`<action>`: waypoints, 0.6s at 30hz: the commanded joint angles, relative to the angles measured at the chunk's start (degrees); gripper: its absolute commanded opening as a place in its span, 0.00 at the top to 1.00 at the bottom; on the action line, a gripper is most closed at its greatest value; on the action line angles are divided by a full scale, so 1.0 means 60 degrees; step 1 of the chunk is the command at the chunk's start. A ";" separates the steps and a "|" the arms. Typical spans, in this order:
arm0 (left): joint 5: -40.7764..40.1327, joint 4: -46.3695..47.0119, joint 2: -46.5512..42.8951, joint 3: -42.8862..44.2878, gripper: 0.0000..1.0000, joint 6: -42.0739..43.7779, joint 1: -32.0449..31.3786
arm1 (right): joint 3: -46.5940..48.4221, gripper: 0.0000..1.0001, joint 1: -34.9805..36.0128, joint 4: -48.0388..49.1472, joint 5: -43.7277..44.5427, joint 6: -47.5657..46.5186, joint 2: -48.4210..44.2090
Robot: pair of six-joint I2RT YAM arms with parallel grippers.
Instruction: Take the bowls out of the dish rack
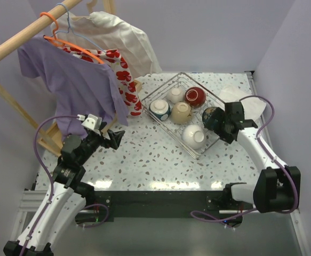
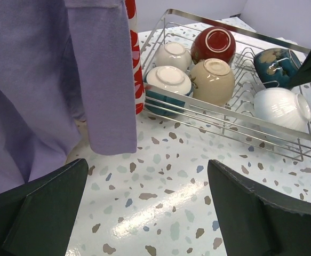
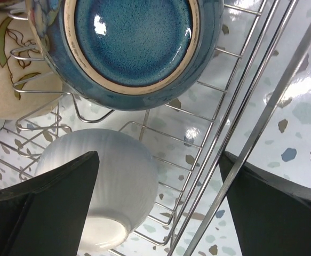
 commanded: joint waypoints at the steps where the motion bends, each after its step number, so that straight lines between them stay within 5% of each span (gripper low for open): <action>1: -0.0101 0.0299 0.0033 0.0238 0.00 0.0048 -0.0090 | 0.1385 0.01 0.0076 0.1652 0.0460 -0.0560 0.0061; 18: -0.0569 0.0225 -0.0142 0.0282 0.00 0.0018 -0.0120 | 0.2938 0.01 0.0880 -0.2478 0.2307 -0.2569 -0.1008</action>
